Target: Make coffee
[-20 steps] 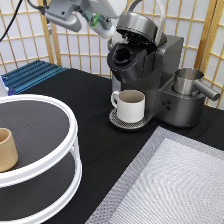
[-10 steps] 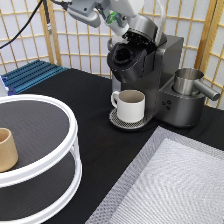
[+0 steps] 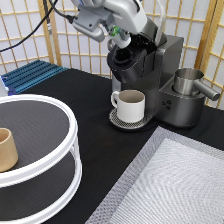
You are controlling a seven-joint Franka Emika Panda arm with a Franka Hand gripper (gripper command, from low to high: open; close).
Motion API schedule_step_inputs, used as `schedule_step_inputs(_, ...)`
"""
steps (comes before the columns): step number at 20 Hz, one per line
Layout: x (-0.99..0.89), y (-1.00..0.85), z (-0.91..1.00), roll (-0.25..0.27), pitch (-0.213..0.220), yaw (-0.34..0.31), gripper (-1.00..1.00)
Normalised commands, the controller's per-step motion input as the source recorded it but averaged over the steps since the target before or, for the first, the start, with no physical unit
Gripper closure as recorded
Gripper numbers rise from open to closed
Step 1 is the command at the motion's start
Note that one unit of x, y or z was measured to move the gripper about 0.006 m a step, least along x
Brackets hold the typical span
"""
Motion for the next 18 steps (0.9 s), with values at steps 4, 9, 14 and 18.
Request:
schedule_step_inputs(4,-0.12,0.28,-0.17,-0.074,0.049,0.0,1.0)
schedule_step_inputs(9,-0.14,0.29,0.08,-0.098,0.036,0.0,1.0)
schedule_step_inputs(14,-0.23,0.14,0.13,-0.1,0.007,0.0,1.0)
schedule_step_inputs(18,-0.16,0.08,-0.01,-0.088,0.0,0.0,1.0)
